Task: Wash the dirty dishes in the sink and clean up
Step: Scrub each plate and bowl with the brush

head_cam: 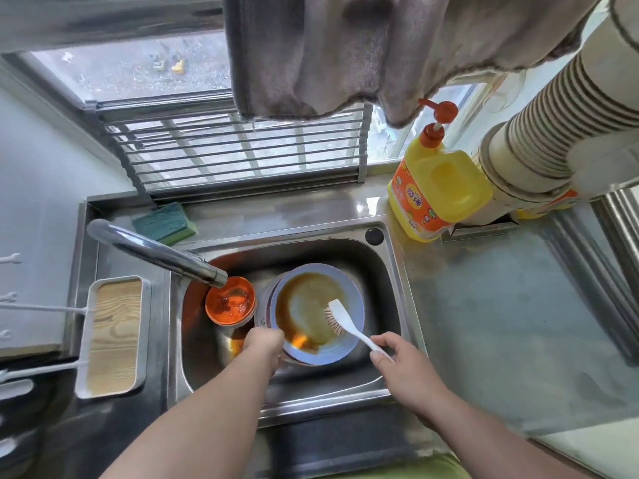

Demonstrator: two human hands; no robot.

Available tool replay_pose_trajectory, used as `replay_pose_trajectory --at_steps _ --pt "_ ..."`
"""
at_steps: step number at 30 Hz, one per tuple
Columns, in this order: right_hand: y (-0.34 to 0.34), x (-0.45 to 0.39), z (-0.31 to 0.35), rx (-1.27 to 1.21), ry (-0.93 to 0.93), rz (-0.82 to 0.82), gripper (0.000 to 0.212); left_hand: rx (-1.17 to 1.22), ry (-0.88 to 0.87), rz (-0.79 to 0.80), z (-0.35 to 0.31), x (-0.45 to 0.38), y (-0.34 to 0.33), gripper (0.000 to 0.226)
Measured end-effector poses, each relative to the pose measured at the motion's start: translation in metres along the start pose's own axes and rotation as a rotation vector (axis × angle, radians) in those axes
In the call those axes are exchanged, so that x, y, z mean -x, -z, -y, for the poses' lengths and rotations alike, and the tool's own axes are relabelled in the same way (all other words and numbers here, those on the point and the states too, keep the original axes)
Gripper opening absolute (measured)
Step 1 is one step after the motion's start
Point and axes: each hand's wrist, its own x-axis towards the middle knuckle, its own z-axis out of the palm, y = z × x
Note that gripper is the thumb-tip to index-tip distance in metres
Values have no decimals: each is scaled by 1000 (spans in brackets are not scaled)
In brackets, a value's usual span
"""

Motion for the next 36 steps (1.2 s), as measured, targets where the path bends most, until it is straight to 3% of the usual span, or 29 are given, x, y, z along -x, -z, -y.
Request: replay_pose_trajectory --at_steps 3,11,17,22,27,36 --pt "6 -4 -5 16 1 -14 14 192 77 78 -4 6 -12 19" --pt "14 -16 -8 288 15 10 20 286 198 187 -7 7 -13 11" --pt "5 -21 -5 447 40 14 24 183 -9 126 -16 5 -27 8" --pt "4 -20 -7 456 42 20 24 -151 -159 93 -12 -5 -33 46" --pt "8 -17 -8 397 38 14 23 -392 -287 -1 -18 5 -34 31" --pt "15 -9 -8 339 55 -10 22 -388 -407 -129 -14 34 -29 22"
